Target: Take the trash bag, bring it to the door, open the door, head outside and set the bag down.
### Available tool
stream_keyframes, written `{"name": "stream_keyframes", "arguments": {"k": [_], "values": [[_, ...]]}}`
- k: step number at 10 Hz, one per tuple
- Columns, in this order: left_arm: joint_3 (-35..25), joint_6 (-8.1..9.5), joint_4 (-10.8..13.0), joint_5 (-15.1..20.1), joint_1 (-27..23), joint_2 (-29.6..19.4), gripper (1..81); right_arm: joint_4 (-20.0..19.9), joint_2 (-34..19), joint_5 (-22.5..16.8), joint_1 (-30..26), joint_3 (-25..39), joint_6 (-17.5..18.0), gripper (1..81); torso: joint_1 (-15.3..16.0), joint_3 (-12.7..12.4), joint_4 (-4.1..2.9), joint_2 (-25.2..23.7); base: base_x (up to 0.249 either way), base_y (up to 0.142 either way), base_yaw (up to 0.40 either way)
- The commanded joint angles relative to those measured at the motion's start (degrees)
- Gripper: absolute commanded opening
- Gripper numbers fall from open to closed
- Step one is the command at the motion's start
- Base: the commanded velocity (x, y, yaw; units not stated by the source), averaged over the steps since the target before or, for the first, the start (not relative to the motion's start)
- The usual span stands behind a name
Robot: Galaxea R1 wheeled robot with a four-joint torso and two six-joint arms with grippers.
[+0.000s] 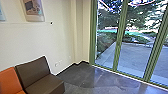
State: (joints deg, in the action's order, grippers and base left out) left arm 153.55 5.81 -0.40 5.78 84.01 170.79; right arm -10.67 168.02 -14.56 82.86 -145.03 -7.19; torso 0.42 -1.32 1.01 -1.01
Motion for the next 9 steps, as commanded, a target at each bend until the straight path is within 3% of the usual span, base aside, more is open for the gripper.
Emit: {"name": "stream_keyframes", "arguments": {"k": [1, 9], "values": [[0.0, -0.37, 0.0, 3.3, -3.6, -0.3, 1.0, -0.1, 0.1, -3.8, -3.6, 0.4, -0.3, 81.1, 0.0, 0.0, 0.0, 0.0, 0.0, 0.0, -0.352], [0.0, -0.37, 0.0, 3.2, -3.6, -0.3, 1.0, 0.0, 0.1, -3.8, -3.5, 0.4, -0.3, 81.1, 0.0, 0.0, 0.0, 0.0, 0.0, 0.0, -0.362]]}}
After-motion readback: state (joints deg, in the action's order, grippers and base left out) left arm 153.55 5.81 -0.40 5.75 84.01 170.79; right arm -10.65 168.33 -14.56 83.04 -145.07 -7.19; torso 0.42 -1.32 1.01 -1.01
